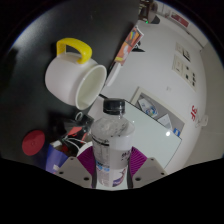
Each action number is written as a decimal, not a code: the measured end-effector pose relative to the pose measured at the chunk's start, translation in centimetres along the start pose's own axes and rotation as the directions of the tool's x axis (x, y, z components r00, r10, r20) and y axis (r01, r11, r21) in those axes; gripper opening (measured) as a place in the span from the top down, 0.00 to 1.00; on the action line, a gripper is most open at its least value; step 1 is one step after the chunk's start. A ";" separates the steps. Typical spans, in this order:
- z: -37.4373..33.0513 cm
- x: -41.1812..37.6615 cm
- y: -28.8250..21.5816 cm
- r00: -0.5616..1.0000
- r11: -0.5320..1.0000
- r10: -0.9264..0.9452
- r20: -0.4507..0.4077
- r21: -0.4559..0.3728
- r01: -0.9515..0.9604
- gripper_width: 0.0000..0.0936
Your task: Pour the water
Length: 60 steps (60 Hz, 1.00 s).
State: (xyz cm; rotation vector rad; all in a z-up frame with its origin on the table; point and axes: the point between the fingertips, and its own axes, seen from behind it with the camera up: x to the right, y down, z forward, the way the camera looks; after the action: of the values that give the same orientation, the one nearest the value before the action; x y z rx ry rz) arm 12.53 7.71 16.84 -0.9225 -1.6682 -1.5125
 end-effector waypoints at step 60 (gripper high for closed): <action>-4.2 -4.5 7.8 -0.462 -0.453 0.885 0.051 -0.130 -0.882 0.58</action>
State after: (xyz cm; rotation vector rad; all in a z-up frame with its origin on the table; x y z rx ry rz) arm 21.64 3.83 17.25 -1.7804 -0.1086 0.0230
